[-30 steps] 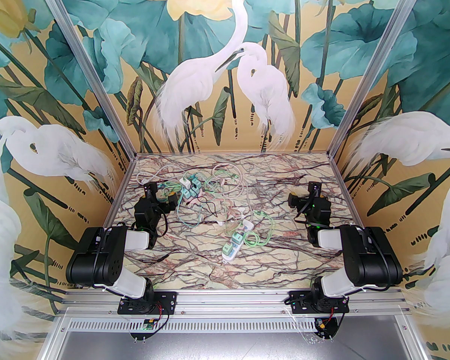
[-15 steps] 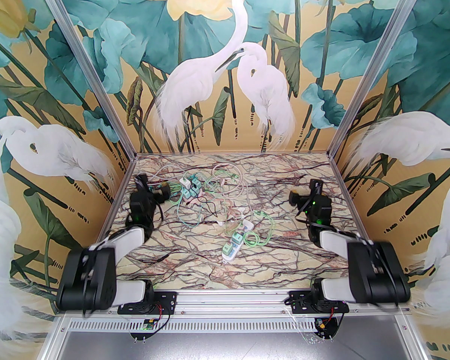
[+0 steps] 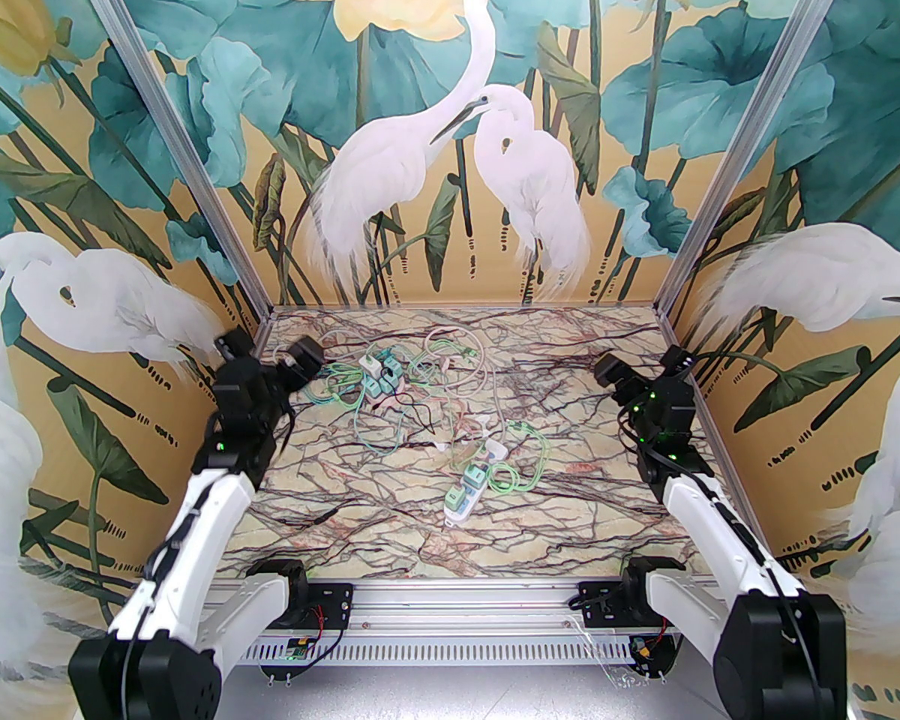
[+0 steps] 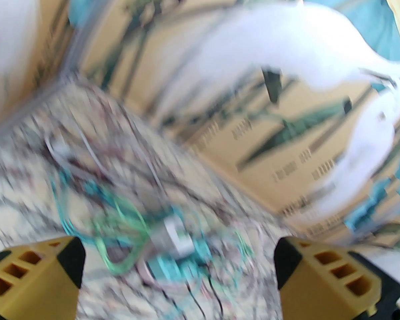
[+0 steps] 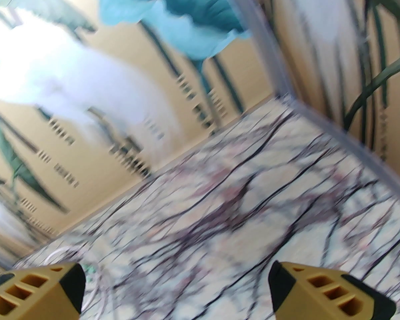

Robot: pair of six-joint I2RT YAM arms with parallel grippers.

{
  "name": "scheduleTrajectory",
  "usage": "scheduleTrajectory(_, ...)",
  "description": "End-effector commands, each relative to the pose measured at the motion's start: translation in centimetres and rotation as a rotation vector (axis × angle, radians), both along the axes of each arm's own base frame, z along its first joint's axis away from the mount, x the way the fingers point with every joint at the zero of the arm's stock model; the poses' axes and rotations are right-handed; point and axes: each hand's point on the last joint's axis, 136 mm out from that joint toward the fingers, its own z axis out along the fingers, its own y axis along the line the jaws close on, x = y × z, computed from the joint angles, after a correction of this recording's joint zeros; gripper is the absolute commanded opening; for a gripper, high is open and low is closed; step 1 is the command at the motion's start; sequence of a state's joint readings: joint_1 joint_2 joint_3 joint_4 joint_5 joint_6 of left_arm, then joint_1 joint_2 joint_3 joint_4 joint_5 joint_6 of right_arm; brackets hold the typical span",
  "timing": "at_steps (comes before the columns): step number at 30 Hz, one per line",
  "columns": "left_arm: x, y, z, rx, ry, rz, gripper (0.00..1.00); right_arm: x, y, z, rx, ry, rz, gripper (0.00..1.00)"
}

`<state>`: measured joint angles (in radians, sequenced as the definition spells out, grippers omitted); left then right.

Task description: Pull the plug off the socket

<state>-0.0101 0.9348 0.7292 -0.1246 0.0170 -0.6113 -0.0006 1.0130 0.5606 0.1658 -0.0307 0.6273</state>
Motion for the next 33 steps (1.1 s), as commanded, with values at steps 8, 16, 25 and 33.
scheduleTrajectory(8,-5.3,-9.2,-6.4,-0.023,0.158,-0.274,0.88,-3.3,11.2,-4.1,-0.06,0.239,0.388,0.73)
scheduleTrajectory(16,-9.8,-15.3,-9.7,0.177,0.214,-0.476,0.86,-5.7,17.0,-8.6,-0.057,0.362,0.536,0.46)
scheduleTrajectory(25,-15.5,-21.8,-12.9,0.409,0.2,-0.767,0.66,-6.3,19.6,-11.1,-0.059,0.444,0.579,0.42)
scheduleTrajectory(33,-19.2,-25.3,-15.7,0.569,0.225,-0.934,0.6,-6.6,19.6,-11.2,-0.075,0.453,0.574,0.41)
